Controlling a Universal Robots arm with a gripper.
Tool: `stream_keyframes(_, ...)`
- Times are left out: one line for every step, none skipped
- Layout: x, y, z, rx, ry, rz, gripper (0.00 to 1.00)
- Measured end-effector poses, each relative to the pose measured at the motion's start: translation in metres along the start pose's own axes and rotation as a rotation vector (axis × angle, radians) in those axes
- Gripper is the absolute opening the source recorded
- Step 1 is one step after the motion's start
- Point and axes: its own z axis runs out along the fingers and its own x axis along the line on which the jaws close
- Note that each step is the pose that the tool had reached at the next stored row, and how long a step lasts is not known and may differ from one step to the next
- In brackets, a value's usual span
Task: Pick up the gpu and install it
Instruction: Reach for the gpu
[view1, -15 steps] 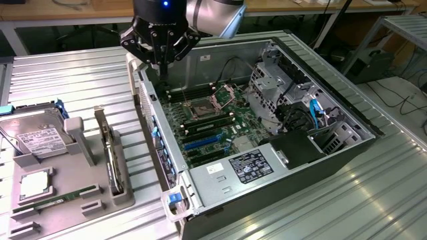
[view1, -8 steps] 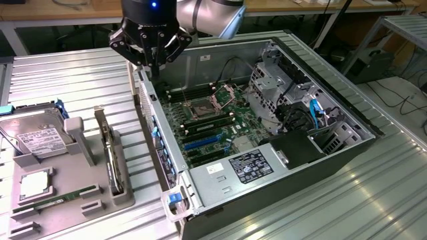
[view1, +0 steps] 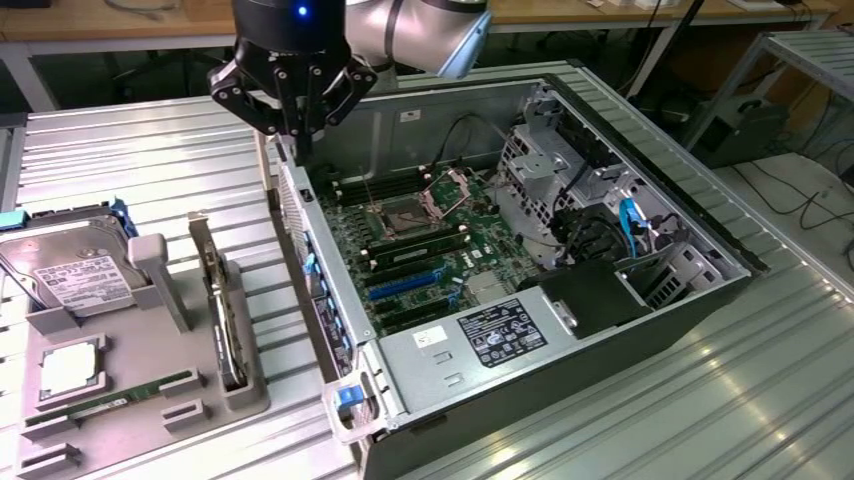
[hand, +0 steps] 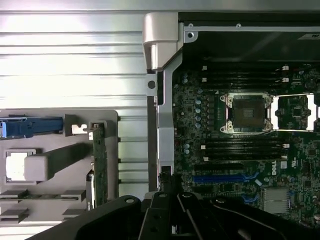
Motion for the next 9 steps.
stream_keyframes(0.001,-0.0009,0.0000,-0.0009,0.0002,-0.005,0.11)
stream_keyframes(0.003,-0.0017,0.0000,-0.0015,0.0003,-0.007,0.11)
stream_keyframes(0.004,-0.0028,-0.0001,-0.0020,0.0005,-0.009,0.11)
stream_keyframes(0.007,-0.0041,-0.0001,-0.0027,0.0006,-0.011,0.11)
stream_keyframes(0.009,-0.0052,-0.0001,-0.0031,0.0006,-0.012,0.11)
stream_keyframes(0.011,-0.0062,-0.0001,-0.0036,0.0007,-0.013,0.11)
stream_keyframes(0.013,-0.0071,-0.0001,-0.0040,0.0006,-0.013,0.11)
stream_keyframes(0.016,-0.0079,-0.0001,-0.0044,0.0007,-0.013,0.11)
stream_keyframes(0.019,-0.0088,-0.0001,-0.0048,0.0006,-0.013,0.11)
